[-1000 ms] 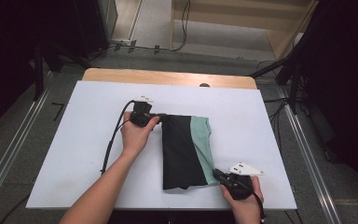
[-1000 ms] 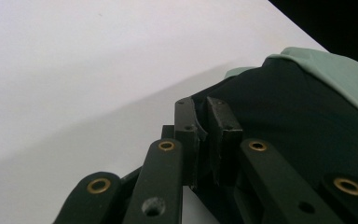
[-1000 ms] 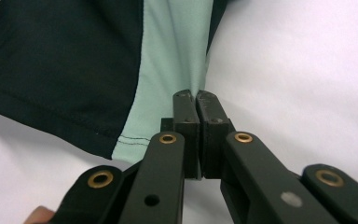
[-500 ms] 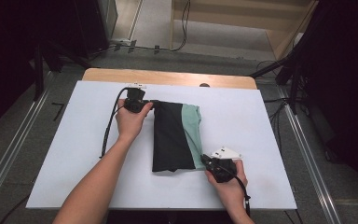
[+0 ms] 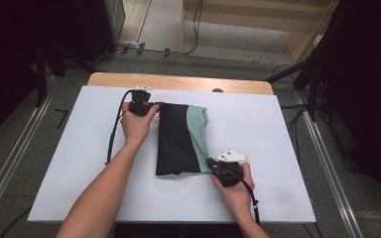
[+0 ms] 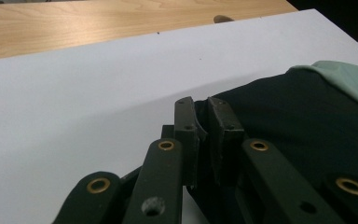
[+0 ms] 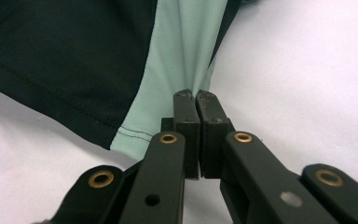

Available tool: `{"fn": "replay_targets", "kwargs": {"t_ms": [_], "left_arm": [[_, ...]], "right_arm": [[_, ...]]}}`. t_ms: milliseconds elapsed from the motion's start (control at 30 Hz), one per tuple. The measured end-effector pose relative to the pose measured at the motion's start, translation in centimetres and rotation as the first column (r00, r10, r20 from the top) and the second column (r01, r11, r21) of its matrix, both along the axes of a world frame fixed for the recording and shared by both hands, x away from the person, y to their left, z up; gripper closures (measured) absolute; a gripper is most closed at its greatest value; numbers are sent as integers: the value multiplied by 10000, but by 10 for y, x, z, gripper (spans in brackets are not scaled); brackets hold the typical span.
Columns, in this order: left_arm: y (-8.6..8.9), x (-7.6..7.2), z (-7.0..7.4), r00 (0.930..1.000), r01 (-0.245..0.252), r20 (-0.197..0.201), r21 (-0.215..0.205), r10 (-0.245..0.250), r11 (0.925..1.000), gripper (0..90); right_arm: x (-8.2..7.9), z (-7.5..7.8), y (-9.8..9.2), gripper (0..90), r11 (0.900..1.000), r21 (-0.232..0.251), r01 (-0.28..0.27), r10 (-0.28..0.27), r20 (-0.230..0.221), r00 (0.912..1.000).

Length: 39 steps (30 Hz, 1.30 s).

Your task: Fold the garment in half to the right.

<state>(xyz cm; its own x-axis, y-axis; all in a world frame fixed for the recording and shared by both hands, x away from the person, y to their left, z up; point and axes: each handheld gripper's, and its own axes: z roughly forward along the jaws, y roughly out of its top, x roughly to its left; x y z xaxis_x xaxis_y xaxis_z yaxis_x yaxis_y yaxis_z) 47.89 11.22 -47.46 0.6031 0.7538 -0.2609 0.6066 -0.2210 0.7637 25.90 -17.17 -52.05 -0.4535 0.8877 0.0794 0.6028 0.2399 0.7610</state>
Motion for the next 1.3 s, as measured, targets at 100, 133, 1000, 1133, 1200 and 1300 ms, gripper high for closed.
{"fn": "replay_targets", "kwargs": {"t_ms": [100,133,1000,1133,1200,1300], "left_arm": [[2,-4,2,9991,-337,241,-121,340,9994,683],[4,-5,3,9989,-379,265,-185,384,9991,630],[29,-100,15,9768,944,2012,-947,-738,9910,162],[31,-111,13,9754,1046,2052,-1080,-808,9886,134],[31,-113,12,9743,1086,2087,-1053,-848,9885,127],[34,-121,10,9724,1172,2159,-1214,-891,9857,98]], "right_arm": [[1,0,-2,865,9998,181,-3,5,-121,9999],[1,0,-2,864,9998,197,-5,8,-132,9999],[2,-1,-6,665,9967,810,107,-71,-447,9990],[2,0,-7,537,9969,769,167,-145,-282,9995],[2,0,-7,524,9967,792,192,-167,-323,9993],[0,3,-10,402,9944,1055,-17,21,-31,10000]]}}
